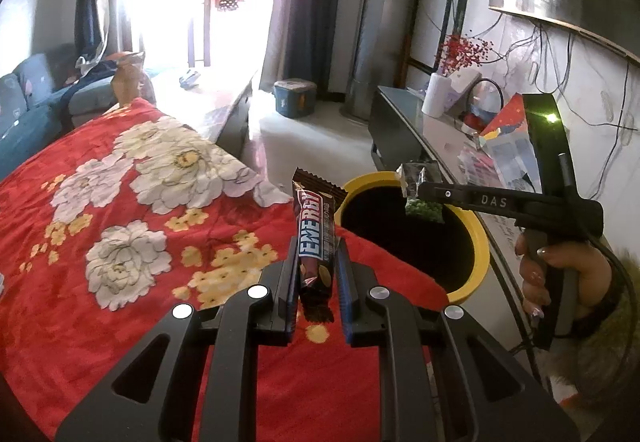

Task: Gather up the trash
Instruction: 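Carry the candy bar and green snack bag in both tools over the yellow bin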

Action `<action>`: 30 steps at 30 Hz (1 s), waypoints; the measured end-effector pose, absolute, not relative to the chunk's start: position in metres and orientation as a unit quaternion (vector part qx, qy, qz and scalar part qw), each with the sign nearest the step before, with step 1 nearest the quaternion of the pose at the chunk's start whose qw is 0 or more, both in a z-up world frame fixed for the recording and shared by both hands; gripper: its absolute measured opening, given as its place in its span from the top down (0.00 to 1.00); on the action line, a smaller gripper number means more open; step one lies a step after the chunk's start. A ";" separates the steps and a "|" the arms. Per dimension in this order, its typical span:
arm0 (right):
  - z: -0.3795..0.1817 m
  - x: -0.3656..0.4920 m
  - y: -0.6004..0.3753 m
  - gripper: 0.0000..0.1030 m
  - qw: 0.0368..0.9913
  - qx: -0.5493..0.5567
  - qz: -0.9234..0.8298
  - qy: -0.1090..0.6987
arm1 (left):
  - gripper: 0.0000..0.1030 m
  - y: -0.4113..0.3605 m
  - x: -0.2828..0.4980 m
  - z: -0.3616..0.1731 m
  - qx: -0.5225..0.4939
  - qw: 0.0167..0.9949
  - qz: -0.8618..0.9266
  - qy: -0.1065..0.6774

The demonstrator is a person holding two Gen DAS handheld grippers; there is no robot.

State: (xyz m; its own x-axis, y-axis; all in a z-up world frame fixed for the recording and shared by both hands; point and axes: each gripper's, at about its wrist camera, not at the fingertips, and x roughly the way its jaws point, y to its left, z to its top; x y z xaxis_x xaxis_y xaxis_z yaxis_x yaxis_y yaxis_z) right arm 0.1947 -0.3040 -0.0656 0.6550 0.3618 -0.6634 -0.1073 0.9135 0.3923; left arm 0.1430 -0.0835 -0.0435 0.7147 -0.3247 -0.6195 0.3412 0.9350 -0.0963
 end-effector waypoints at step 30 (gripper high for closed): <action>-0.096 0.189 -0.366 0.77 0.882 0.207 0.083 0.415 | 0.84 -0.170 0.174 -0.066 0.045 0.901 -0.241 0.359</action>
